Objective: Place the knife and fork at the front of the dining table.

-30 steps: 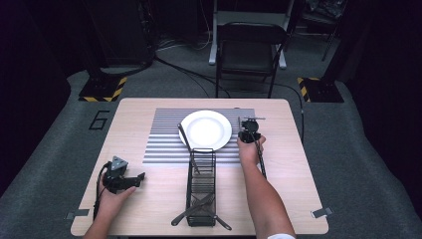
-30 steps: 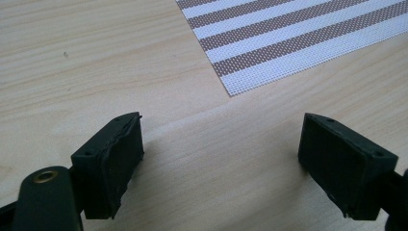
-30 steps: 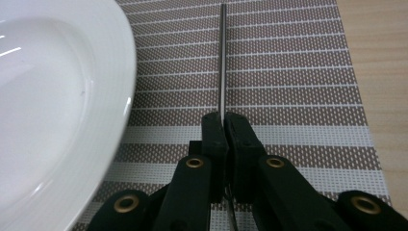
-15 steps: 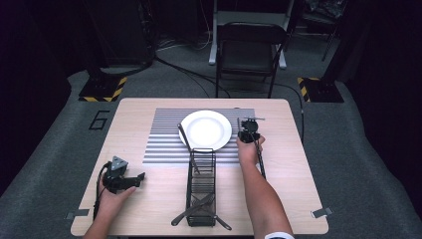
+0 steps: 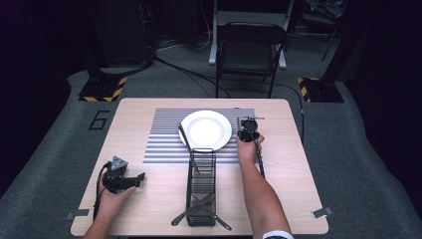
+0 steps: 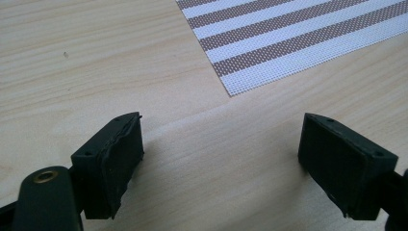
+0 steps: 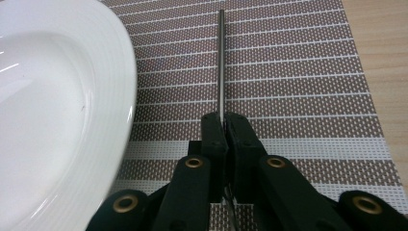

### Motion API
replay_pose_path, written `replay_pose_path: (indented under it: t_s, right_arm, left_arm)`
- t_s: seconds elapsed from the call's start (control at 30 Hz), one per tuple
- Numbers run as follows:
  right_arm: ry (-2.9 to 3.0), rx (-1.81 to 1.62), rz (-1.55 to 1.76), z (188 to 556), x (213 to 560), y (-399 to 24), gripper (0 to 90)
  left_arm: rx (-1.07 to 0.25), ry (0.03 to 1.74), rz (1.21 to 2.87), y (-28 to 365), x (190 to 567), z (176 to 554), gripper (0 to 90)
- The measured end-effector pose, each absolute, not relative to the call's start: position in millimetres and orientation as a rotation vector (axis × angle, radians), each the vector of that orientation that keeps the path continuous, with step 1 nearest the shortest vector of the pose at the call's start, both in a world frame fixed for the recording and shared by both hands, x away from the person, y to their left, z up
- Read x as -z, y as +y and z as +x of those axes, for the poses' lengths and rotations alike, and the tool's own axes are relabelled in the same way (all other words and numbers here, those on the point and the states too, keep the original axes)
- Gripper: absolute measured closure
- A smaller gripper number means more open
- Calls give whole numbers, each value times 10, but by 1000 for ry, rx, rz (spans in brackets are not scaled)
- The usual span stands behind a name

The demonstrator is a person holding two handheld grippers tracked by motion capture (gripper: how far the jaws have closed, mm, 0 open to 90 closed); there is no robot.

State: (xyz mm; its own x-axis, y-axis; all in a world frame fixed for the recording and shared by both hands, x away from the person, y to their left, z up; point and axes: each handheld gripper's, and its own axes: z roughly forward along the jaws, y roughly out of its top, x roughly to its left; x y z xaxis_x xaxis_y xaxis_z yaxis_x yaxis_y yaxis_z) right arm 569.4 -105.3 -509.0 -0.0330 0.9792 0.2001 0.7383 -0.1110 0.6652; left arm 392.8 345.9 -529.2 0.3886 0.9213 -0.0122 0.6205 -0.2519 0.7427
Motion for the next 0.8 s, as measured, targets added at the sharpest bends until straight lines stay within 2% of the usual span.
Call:
replay_pose_path:
  t_s: [0.8]
  right_arm:
    - [1798,-906,1899,5651,5064,-1165,800]
  left_arm:
    - [-572,1318,1976,3460,5292,3929,157]
